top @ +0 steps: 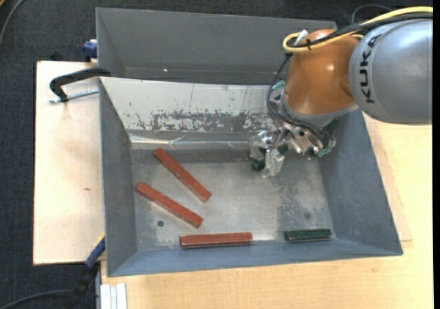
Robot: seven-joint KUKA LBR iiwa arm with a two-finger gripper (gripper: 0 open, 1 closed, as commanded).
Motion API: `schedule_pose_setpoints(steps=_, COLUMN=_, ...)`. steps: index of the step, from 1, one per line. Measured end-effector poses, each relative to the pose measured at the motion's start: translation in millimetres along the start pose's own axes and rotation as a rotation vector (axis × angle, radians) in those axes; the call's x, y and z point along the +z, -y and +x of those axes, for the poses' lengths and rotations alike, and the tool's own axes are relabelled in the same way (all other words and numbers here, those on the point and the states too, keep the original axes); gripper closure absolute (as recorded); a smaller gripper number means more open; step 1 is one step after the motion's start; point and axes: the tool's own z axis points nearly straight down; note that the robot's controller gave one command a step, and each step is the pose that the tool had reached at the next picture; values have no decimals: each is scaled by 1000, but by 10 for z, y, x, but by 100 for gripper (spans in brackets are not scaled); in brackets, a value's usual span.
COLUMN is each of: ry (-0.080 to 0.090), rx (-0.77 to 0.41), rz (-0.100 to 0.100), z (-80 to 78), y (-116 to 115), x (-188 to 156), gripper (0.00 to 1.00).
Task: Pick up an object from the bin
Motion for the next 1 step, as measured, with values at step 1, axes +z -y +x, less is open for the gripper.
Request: schedule_pose_setpoints(steps=1, ry=-2, rx=2, rz=-2, z=-21, y=0, x=-253, gripper=100)
